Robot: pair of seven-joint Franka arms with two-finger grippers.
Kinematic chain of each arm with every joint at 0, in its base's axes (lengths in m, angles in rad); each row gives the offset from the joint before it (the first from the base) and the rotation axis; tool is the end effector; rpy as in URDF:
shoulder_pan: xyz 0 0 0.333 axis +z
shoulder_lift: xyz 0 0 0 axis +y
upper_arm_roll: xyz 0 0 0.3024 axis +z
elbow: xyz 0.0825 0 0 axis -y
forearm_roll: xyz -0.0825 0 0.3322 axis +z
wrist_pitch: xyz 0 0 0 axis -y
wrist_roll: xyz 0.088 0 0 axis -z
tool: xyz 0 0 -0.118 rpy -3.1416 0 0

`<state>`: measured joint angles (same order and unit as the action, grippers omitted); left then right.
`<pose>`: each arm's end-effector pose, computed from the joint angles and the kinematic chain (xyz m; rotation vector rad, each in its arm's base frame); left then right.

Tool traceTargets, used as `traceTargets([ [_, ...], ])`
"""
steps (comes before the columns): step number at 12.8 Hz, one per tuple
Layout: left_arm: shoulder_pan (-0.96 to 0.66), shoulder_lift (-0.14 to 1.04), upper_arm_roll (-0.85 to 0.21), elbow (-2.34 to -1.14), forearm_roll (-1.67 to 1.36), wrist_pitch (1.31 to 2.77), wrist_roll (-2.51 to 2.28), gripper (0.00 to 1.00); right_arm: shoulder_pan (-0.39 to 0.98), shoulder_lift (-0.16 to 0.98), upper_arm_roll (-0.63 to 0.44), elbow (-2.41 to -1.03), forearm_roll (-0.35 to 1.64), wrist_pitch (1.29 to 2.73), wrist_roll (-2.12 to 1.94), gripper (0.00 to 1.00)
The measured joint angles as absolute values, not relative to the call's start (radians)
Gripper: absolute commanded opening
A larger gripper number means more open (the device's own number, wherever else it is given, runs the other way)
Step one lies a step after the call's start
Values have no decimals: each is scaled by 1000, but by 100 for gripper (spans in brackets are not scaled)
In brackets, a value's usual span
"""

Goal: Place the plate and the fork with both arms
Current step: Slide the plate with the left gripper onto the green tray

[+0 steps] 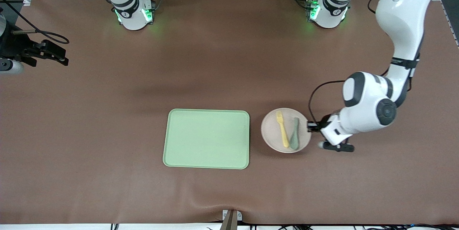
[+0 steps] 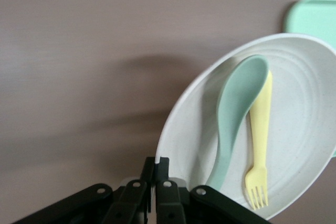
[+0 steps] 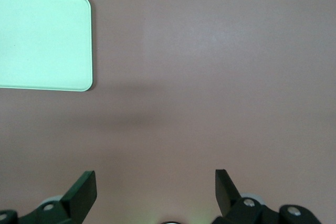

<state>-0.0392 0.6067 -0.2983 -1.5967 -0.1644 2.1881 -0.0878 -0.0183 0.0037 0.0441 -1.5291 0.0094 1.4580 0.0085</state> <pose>0.6143 -0.1946 0.3009 2.8399 -0.1462 -0.0839 0.4912 0.0138 0.6059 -3.1310 -0.0282 0.1174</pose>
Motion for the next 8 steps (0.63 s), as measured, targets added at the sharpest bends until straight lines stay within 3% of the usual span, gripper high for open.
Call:
traceTargets([
  [5,-303,777,-294,-1359,-203,2212,-357,0,-19,16,44,-1530,11,1458,8,100],
  [8,-366,893,-288,-1270,-204,2298,-444,0,-19,43,44,-1530,12,1462,8,100],
])
